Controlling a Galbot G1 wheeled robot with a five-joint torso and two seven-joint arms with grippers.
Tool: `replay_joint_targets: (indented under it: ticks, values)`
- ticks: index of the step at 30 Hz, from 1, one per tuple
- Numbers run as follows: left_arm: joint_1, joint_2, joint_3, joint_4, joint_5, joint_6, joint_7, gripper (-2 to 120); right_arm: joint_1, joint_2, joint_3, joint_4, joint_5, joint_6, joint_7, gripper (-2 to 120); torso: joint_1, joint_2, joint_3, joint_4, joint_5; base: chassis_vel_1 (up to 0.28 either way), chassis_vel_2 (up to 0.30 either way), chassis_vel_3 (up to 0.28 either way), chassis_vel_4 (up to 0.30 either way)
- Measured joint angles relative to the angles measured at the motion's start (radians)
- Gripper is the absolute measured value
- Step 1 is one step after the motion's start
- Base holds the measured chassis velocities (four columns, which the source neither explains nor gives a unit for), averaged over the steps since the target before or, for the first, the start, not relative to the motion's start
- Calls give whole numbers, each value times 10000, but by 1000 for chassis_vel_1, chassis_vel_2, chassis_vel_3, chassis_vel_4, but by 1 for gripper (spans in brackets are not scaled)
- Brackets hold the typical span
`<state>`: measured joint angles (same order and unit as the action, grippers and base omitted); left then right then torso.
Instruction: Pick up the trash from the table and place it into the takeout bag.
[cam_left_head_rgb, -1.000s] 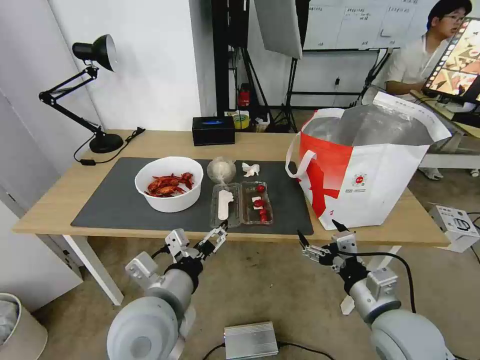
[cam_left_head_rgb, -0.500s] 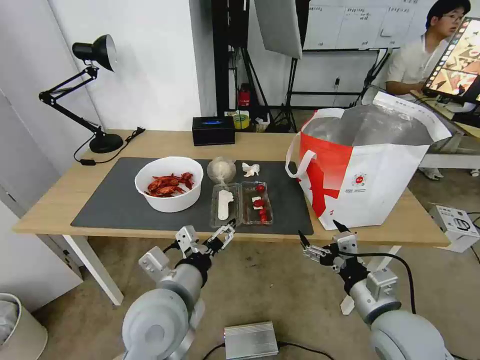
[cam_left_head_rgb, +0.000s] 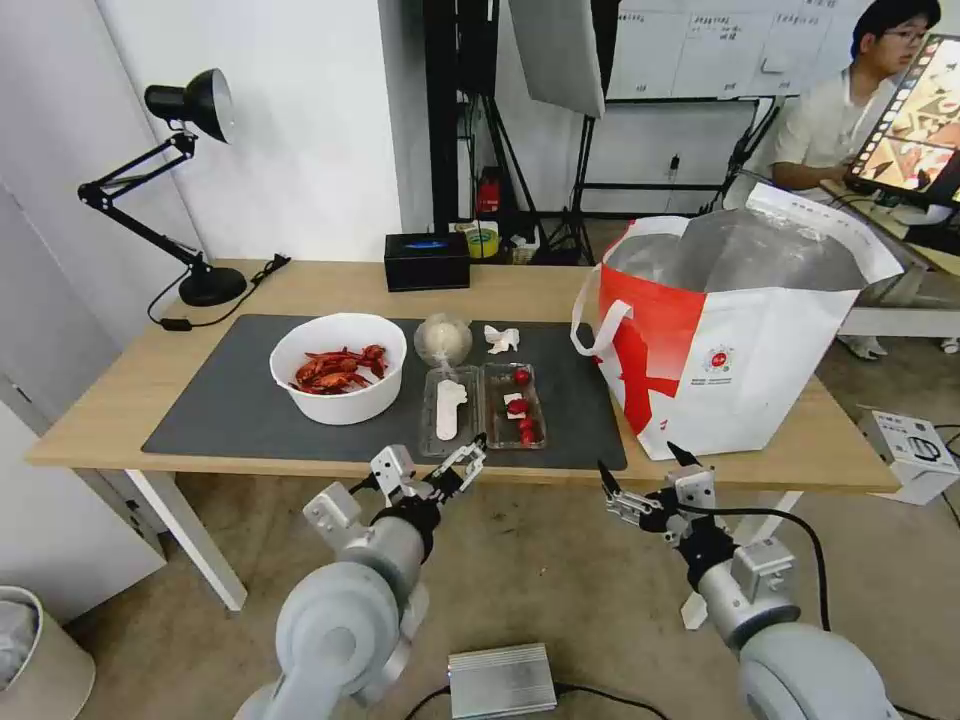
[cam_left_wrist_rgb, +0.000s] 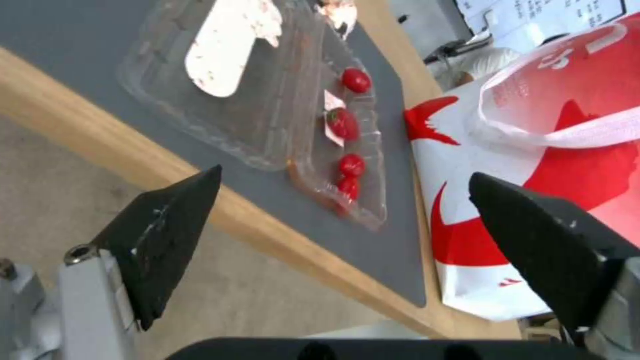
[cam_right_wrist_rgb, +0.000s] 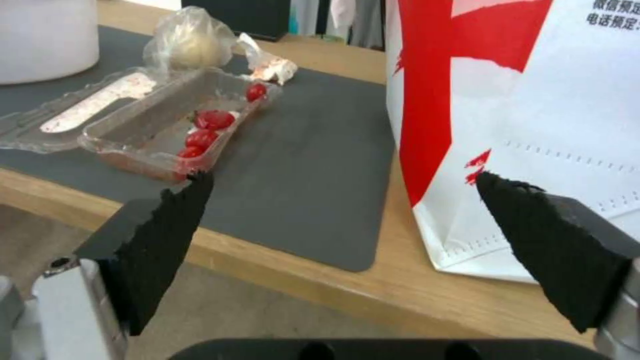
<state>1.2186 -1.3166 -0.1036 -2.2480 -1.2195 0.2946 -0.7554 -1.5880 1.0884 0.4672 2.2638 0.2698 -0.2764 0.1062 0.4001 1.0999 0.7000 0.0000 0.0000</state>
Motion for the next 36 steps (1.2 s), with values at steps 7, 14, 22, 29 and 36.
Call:
replay_joint_targets:
  ticks: [7,14,22,29,36]
  values:
    - [-302,-12,282,324,-3,-15,-3,100,-68,104,-2,-34,-99,38,-2,100,0,0,0,-1,0,0,0,0,0]
    - [-457,-75,244,575,-70,-15,-51,100,130,80,-177,-186,-107,39,-2,100,0,0,0,-2,-1,0,0,0,0]
    - [-745,-106,209,884,-264,-18,-158,100,272,81,-369,-319,-127,9,0,100,-1,0,-1,0,0,0,0,0,0]
    - [-1003,-270,432,1178,-334,-14,-267,100,256,89,-331,-336,-139,-2,7,100,-2,0,-1,-1,0,0,0,0,0]
    - [-1134,-348,540,1407,-359,-8,-312,100,263,120,-329,-391,-137,-3,10,100,-2,0,-1,0,0,0,0,0,0]
